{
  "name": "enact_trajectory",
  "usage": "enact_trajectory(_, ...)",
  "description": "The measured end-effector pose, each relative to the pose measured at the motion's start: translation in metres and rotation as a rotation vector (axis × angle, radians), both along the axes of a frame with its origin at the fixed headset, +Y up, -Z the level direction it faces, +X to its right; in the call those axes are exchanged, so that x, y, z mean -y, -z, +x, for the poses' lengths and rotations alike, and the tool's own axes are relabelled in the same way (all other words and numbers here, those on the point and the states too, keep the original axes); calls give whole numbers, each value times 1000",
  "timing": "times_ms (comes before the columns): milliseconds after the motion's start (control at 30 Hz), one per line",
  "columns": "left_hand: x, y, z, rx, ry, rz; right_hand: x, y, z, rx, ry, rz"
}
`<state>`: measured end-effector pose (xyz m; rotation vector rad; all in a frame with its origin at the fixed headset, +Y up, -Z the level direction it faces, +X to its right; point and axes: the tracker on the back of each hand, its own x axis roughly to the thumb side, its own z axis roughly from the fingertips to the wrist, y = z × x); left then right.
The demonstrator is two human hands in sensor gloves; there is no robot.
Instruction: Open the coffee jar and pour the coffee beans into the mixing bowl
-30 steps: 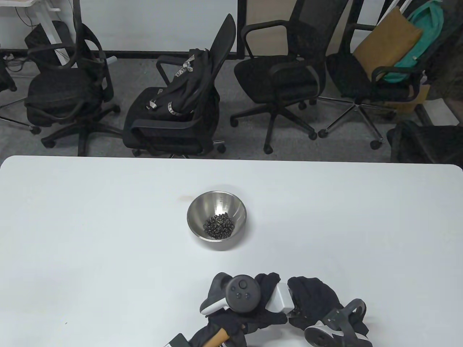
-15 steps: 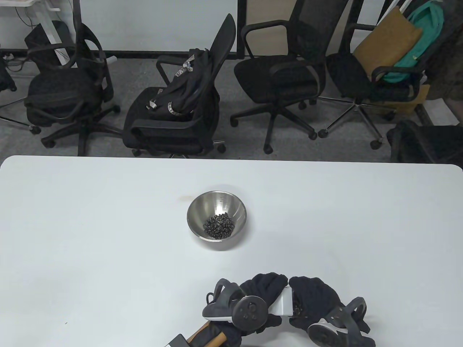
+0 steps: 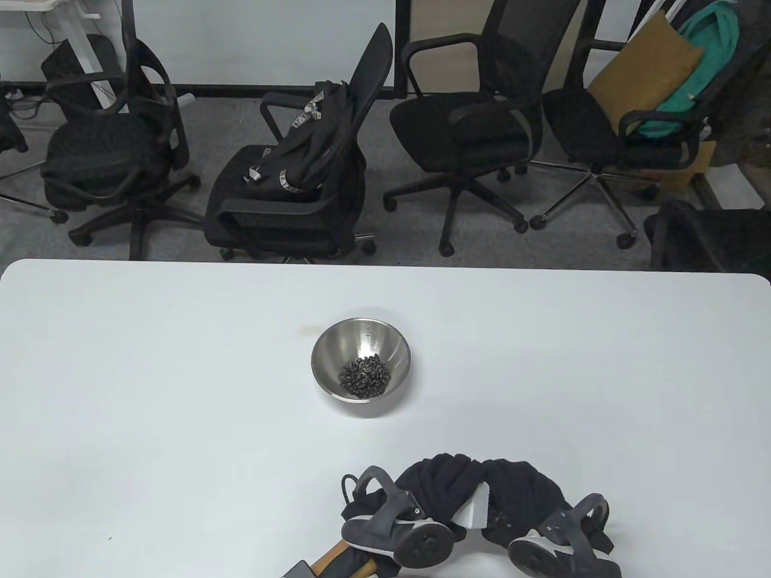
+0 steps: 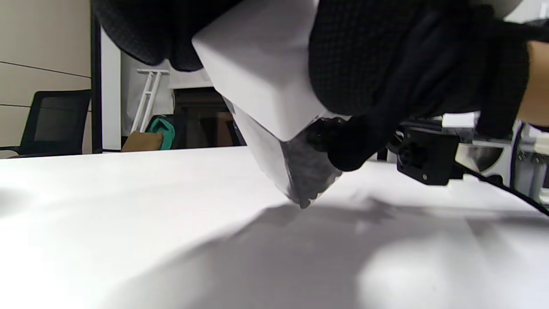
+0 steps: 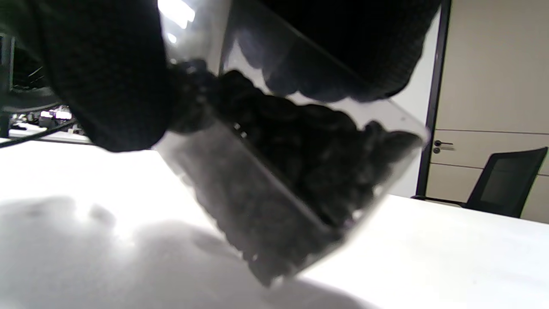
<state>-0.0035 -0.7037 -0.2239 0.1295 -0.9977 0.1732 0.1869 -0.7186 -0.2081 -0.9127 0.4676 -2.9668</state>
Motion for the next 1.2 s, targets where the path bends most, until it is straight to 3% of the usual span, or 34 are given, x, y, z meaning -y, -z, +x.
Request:
enact_trajectory(200,-11,15,-34,-94,-188,-140,-5,19,21,124,177,-50)
enact_trajectory(367,-6,19,-72,-133,-312,-253,-7,41,38,259,333,-139)
enact_trajectory(500,7,17,-92,-177,-370,-237,-7,66,45,365,435,-189)
enact_trajectory(600,12,16,-94,-180,-300,-231,-7,87,46,446,501,-227)
enact_trajectory(800,14,16,-103,-207,-287,-210,-1,129,38,558,513,-239)
enact_trajectory(967,11,16,-106,-204,-297,-211,8,163,26,601,522,-258)
enact_trajectory(1200,11,17,-107,-206,-288,-207,23,192,20,642,529,-289)
